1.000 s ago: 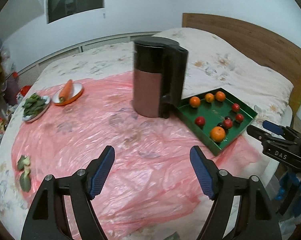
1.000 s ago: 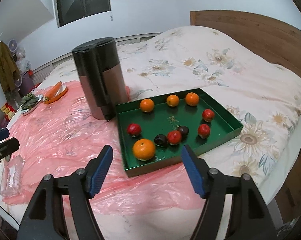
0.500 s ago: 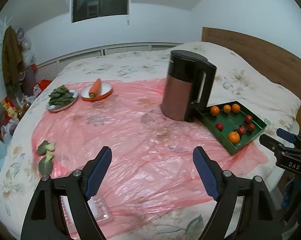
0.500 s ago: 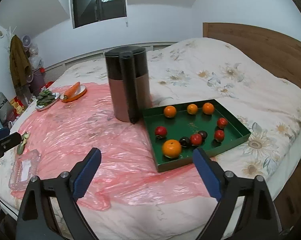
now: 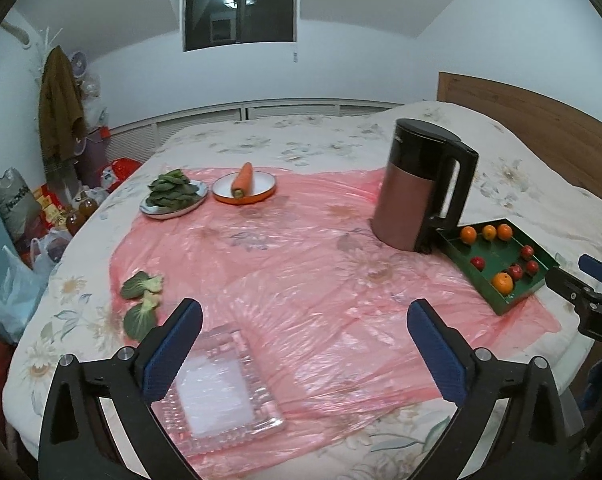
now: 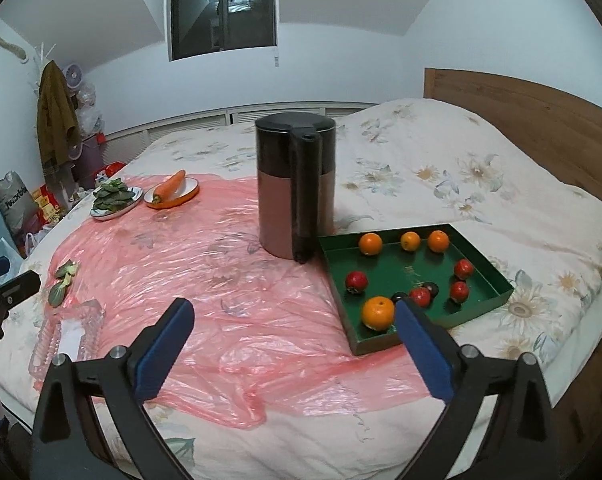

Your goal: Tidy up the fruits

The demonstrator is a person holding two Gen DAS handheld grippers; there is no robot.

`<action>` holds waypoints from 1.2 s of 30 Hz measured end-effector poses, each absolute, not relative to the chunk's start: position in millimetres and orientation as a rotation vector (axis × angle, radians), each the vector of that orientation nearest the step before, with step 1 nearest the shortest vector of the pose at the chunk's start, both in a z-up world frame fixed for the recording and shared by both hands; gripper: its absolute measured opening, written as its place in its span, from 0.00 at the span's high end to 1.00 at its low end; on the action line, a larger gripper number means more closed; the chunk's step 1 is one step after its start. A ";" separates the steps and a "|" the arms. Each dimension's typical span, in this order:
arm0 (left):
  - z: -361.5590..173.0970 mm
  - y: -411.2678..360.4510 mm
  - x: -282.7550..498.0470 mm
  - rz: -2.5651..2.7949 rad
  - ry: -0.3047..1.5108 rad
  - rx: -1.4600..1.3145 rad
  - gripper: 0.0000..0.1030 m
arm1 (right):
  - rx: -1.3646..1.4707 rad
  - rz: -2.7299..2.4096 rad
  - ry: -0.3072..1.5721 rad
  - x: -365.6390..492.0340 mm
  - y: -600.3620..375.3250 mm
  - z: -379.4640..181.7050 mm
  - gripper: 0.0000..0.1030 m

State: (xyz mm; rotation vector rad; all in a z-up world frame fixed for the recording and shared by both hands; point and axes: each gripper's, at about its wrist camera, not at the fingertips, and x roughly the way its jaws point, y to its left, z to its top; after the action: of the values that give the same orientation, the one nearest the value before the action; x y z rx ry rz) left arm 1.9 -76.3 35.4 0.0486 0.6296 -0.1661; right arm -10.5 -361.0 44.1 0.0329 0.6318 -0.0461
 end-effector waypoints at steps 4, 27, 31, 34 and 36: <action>33.2 -63.1 -0.8 -0.154 0.632 0.029 0.02 | 0.021 -0.036 0.637 -11.2 -350.3 38.6 0.00; 25.3 -48.2 -3.0 -0.141 0.644 0.024 0.02 | -0.031 -0.019 0.620 -8.5 -322.1 25.1 0.00; 25.8 -49.3 -3.7 -0.141 0.642 0.029 0.02 | -0.028 -0.022 0.617 -8.8 -324.0 26.4 0.00; 25.7 -49.6 -3.9 -0.141 0.642 0.030 0.02 | -0.031 -0.023 0.614 -9.8 -324.2 27.2 0.00; 25.7 -50.4 -4.6 -0.144 0.643 0.032 0.02 | -0.032 -0.023 0.615 -9.9 -324.2 27.3 0.00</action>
State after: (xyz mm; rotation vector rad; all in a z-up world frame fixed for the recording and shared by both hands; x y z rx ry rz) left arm -4.6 -50.4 25.7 0.0318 0.6435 -0.1439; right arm -9.9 -324.2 27.3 -0.0317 0.6145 -0.0229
